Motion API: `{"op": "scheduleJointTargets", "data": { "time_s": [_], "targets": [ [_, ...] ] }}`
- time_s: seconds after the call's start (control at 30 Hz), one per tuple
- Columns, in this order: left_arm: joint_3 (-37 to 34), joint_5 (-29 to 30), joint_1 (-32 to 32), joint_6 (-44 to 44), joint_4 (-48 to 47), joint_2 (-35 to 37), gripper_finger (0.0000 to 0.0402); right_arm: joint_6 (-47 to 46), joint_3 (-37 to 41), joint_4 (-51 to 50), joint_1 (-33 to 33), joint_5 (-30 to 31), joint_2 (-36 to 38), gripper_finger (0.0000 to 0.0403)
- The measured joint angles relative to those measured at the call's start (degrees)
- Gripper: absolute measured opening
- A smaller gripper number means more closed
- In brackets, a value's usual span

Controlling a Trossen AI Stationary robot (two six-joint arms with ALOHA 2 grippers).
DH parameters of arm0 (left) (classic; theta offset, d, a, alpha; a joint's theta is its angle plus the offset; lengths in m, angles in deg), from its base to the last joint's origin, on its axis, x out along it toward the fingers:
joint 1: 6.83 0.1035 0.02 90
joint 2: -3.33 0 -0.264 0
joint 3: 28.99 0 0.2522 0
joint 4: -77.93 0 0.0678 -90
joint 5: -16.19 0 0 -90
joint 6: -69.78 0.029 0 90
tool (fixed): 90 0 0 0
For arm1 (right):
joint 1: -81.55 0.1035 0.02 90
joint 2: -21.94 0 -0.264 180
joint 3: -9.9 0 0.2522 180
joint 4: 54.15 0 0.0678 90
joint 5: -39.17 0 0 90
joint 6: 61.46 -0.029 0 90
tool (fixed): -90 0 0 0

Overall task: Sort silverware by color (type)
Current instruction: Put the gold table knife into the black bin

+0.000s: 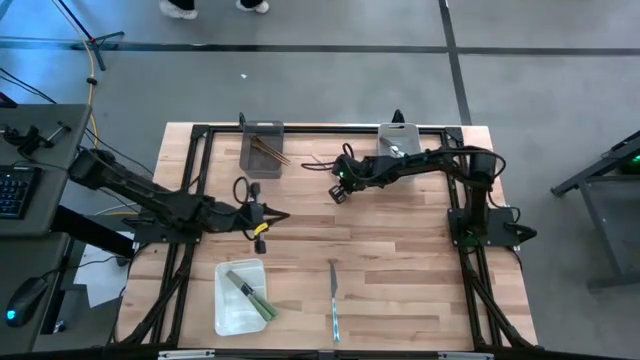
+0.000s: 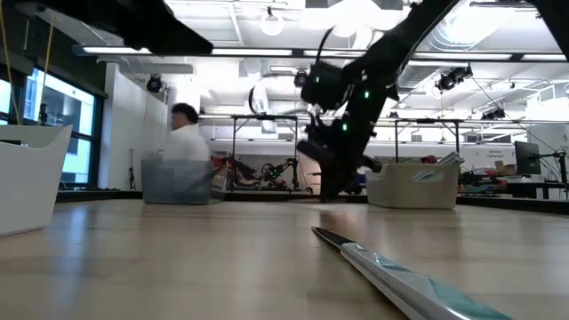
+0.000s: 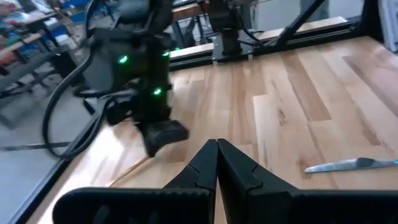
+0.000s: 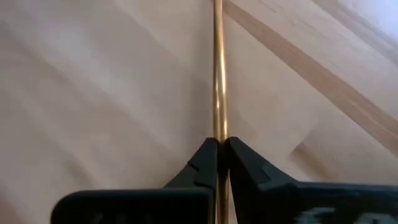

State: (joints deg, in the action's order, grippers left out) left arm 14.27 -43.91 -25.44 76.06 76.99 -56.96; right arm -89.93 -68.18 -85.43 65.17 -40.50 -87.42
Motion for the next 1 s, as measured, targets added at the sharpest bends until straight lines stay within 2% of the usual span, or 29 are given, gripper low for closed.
{"op": "scheduleJointTargets", "data": {
  "time_s": [0.3,0.63,0.77,1.0],
  "targets": [
    [0.01,9.39,-5.36,-0.02,-4.87,4.5,0.0,-1.11,-0.91,-1.75,3.35,0.17,6.32,0.0002],
    [0.01,12.52,-6.64,-0.04,-5.61,4.76,0.0,0.51,-13.2,-6.78,6.01,0.38,6.7,0.0001],
    [0.01,12.67,-6.64,-0.04,-5.8,4.76,0.0,1.53,-19.03,-9.44,4.95,0.28,4.54,0.0001],
    [0.01,12.69,-6.62,-0.06,-6.77,4.76,0.0,4.16,-31.5,-14.28,2.96,-4.74,-5.02,0.0001]
  ]
}}
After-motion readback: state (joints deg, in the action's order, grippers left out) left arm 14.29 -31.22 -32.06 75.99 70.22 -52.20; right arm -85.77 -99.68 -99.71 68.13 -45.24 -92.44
